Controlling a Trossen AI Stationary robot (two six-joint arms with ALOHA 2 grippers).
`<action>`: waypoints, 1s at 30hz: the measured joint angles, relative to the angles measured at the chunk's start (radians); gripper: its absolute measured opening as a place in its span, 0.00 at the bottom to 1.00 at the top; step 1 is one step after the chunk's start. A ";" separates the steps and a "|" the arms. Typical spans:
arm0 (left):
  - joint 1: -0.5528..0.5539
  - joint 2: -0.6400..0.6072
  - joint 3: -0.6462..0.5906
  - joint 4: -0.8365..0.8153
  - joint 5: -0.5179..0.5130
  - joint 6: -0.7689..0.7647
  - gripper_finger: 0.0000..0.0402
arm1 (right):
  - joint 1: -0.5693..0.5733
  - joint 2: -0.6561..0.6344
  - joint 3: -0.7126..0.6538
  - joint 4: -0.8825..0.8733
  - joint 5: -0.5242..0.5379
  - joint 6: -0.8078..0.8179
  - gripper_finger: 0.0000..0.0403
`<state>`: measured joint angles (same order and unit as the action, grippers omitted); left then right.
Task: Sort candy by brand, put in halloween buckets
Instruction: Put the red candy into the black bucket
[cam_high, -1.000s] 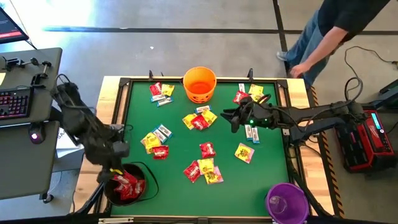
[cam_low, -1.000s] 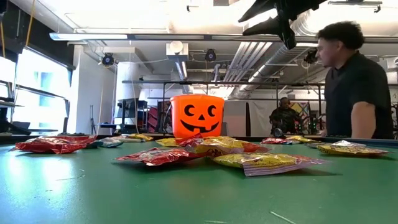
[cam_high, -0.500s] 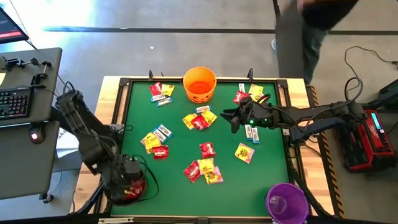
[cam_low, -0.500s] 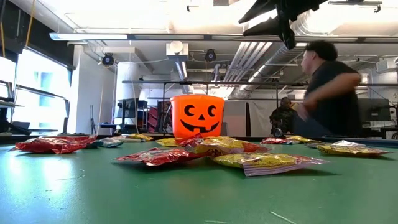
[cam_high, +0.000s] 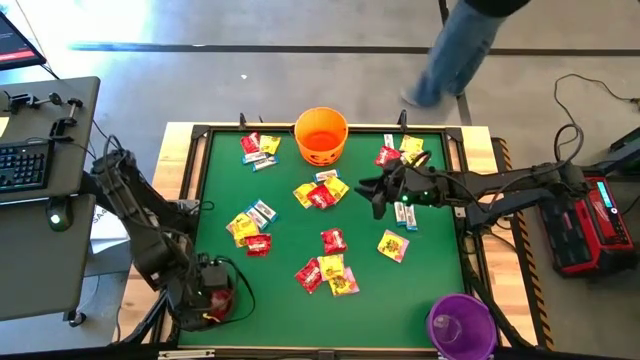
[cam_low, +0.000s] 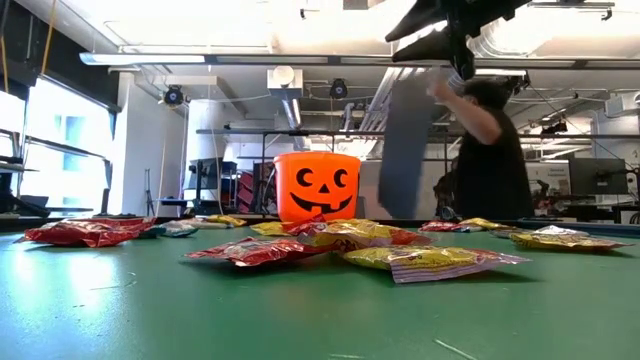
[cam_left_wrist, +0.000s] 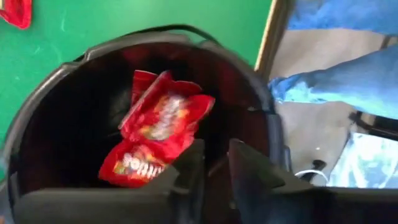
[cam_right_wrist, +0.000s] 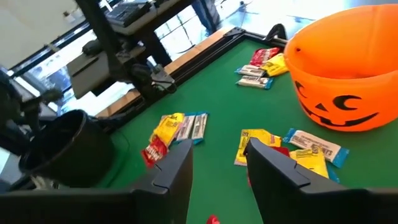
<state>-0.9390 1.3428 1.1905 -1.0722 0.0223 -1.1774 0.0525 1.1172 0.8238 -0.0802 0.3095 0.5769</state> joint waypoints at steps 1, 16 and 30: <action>0.000 -0.005 0.014 -0.014 0.000 0.000 0.21 | 0.000 0.000 0.000 0.000 -0.010 -0.009 0.37; 0.058 -0.197 0.082 -0.074 -0.239 0.044 0.23 | 0.107 0.304 0.000 -0.054 -0.138 -0.174 0.66; 0.197 -0.347 0.021 0.098 -0.347 0.206 0.01 | 0.245 0.621 0.000 0.130 -0.073 -0.368 0.65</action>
<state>-0.7420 0.9958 1.2114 -0.9742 -0.3249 -0.9718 0.2974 1.7383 0.8234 0.0495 0.2364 0.2085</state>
